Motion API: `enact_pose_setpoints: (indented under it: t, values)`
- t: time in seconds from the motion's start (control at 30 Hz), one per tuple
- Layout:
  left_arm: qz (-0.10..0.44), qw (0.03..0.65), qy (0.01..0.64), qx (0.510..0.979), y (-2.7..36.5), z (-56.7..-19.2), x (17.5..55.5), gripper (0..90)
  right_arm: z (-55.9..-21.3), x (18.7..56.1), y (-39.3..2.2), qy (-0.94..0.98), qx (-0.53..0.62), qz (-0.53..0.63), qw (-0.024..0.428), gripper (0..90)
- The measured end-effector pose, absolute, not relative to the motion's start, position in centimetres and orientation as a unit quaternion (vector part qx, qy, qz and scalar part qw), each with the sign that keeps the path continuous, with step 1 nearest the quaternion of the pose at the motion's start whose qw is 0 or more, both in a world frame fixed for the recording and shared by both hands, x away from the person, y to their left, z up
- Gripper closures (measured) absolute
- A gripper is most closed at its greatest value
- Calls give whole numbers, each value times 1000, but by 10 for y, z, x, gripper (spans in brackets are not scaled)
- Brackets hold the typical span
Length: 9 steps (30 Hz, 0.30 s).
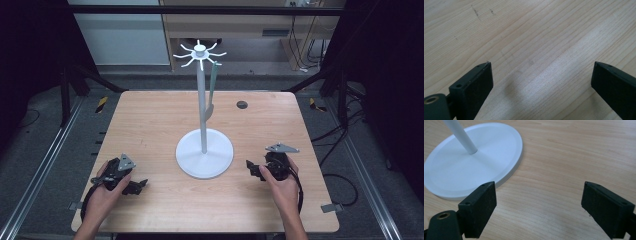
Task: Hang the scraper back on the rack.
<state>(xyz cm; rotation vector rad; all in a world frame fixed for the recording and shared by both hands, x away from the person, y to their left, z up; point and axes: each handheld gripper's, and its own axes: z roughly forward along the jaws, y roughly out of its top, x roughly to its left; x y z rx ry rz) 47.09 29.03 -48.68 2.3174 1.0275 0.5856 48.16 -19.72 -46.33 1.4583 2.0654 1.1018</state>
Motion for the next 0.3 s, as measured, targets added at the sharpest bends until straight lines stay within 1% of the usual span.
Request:
enact_pose_setpoints:
  t: [0.07, 0.2, 0.3]
  values:
    - [217, 267, 380, 859, 290, -487, 471, 35, -466, 482, -197, 740, 516, 386, 192, 135]
    - [220, 269, 380, 857, 290, -486, 471, 34, -473, 483, -200, 751, 518, 349, 214, 145]
    - [222, 269, 379, 857, 290, -485, 471, 34, -476, 483, -202, 751, 522, 342, 217, 149]
